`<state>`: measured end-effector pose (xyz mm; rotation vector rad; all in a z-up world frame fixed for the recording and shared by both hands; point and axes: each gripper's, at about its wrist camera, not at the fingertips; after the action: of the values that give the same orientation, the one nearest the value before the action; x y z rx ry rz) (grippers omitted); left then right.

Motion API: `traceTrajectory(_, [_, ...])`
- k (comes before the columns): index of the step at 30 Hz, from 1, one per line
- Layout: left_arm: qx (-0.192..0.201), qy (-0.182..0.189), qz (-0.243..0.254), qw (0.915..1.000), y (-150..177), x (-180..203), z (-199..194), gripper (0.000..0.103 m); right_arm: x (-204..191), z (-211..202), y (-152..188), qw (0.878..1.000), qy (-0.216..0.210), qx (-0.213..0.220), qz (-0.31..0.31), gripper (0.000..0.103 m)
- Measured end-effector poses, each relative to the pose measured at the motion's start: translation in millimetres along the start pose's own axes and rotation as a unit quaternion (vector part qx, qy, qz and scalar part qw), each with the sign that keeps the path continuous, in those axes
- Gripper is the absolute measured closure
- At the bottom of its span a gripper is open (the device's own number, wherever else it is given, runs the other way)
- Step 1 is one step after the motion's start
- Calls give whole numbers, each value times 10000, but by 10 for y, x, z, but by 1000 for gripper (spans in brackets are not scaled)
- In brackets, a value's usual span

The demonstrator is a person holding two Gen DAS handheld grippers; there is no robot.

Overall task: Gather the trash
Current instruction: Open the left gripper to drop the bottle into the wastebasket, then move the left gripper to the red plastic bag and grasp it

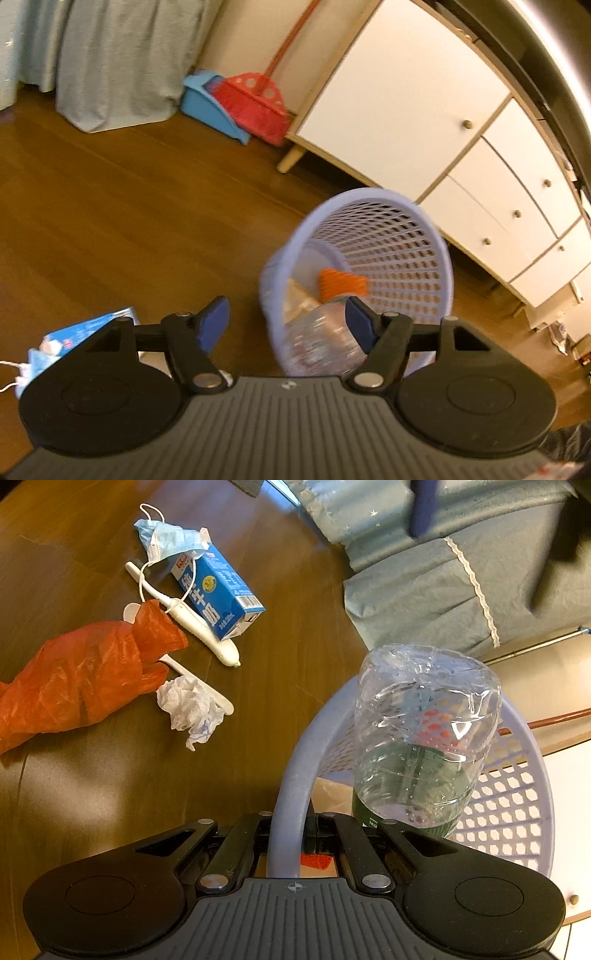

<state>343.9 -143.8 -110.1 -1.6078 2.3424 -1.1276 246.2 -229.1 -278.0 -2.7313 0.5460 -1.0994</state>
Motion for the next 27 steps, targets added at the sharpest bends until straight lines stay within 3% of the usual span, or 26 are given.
traceTrajectory(9, [31, -599, -110, 9981, 359, -609, -95, 38, 14, -24, 11, 10000, 5, -1, 11, 103])
traceTrajectory(15, [-188, -878, -217, 9957, 777, -949, -40, 38, 24, -18, 22, 10000, 5, 3, 8, 103])
traceTrajectory(19, [-342, -844, -291, 9954, 1068, -1041, 21, 38, 23, -26, 28, 10000, 4, 2, -10, 103])
traceTrajectory(27, [-448, -762, -322, 9956, 1343, -922, 181, 38, 22, -29, 39, 10000, 4, 1, -17, 103])
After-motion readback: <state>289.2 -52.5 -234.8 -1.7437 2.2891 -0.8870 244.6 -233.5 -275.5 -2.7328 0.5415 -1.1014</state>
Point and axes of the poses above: each gripper's, at about its wrist camera, not at the fingertips, and z roughly the way its jaws point, x to its right, y to its underside, and after that the axes turned 9 degrees about -y, right-handed
